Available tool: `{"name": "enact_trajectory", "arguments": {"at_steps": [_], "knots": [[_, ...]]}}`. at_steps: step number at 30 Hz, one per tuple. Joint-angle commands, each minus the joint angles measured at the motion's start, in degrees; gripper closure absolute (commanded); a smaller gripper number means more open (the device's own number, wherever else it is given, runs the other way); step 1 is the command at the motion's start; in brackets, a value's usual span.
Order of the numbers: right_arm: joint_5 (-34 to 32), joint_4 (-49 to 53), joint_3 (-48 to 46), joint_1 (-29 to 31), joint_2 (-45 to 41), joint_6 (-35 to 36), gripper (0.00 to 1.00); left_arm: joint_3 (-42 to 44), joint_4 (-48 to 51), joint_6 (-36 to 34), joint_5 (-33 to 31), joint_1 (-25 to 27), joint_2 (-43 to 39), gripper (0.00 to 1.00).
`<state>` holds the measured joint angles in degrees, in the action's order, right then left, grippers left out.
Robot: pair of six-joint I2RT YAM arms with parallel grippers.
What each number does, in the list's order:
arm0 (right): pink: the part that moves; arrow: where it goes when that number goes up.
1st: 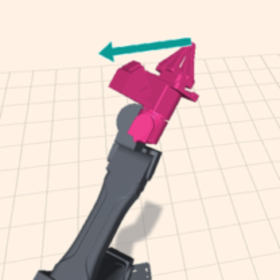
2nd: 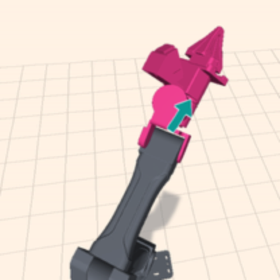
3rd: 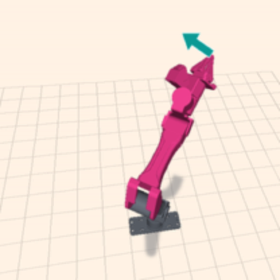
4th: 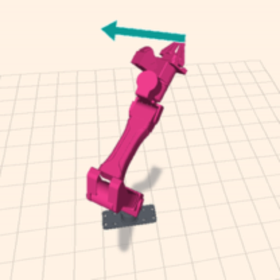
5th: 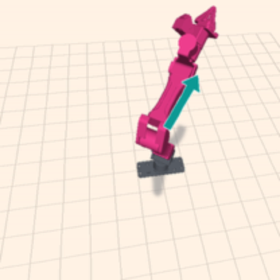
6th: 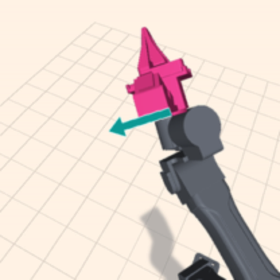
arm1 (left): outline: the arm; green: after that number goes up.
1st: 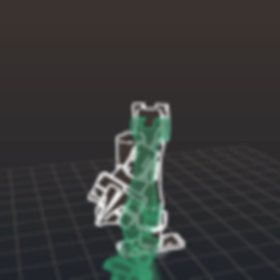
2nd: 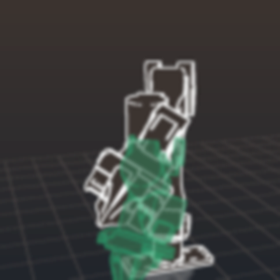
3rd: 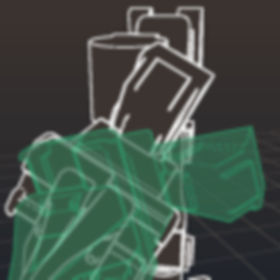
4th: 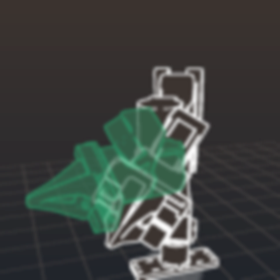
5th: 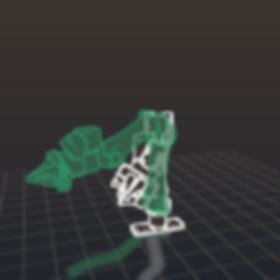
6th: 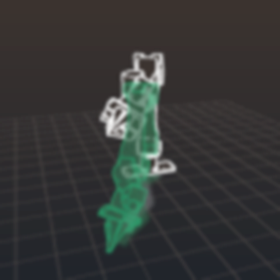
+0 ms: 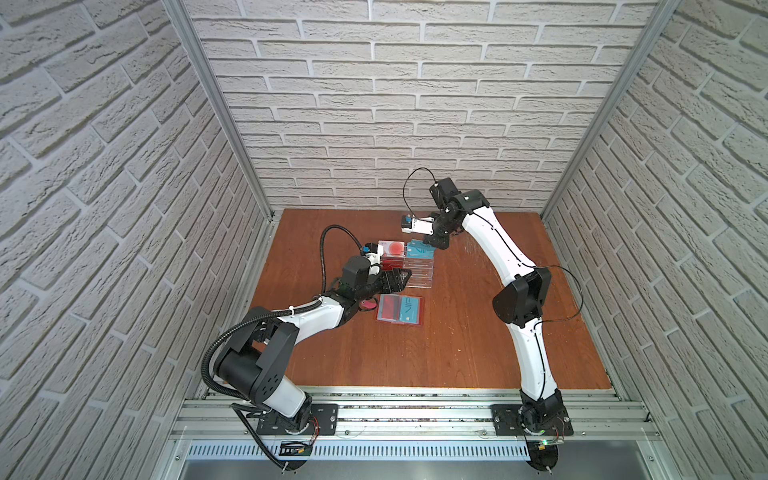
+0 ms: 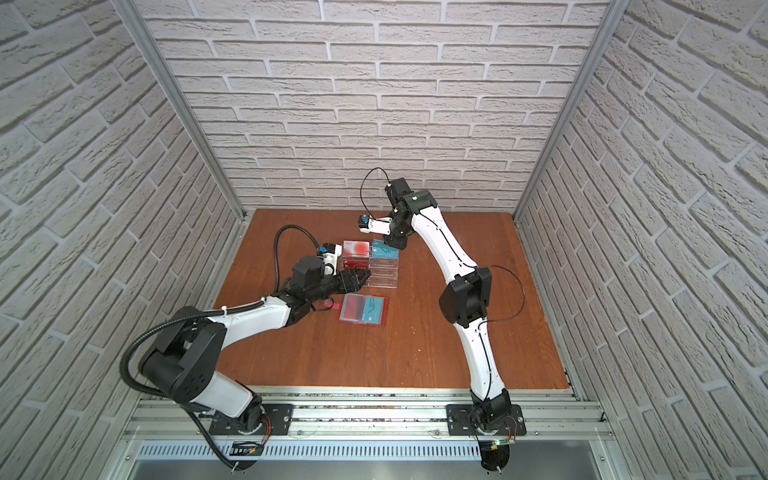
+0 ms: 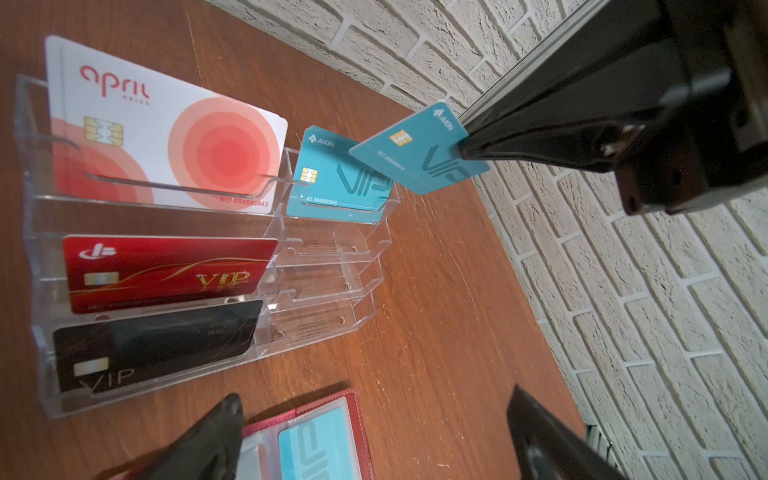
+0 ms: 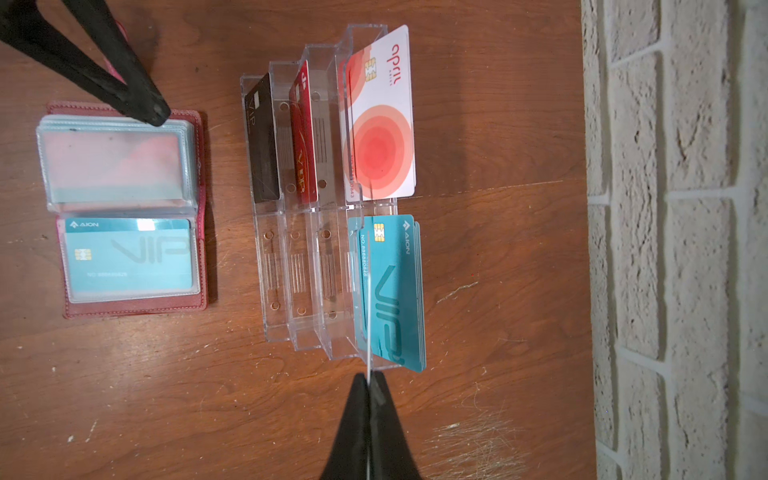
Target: Take the credit cards out of the card holder
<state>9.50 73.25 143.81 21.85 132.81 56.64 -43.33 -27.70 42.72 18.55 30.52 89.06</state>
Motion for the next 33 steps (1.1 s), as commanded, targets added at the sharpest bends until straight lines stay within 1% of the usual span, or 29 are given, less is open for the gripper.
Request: {"name": "enact_trajectory", "arguments": {"at_steps": [1,8,15,26,33], "knots": [[0.7,-0.08,1.26,-0.14,0.89,3.19,0.94,-2.48,-2.0,-2.29,0.43,0.16,1.39,0.02],[0.34,-2.12,1.24,-0.22,2.69,6.11,0.94,-3.33,-2.18,-2.66,-0.26,-0.05,3.34,0.02],[-0.21,-3.99,1.3,-0.3,3.81,7.42,0.94,-3.78,-1.78,-3.58,-0.83,-0.03,3.59,0.02],[-2.11,-4.52,1.05,-0.31,4.47,8.0,0.95,-3.58,-2.62,-3.34,-1.67,-0.26,4.28,0.02],[-3.26,-5.59,-1.23,-0.31,3.93,7.89,0.95,-3.07,-3.32,-2.82,-1.58,-1.08,4.2,0.02]]}}
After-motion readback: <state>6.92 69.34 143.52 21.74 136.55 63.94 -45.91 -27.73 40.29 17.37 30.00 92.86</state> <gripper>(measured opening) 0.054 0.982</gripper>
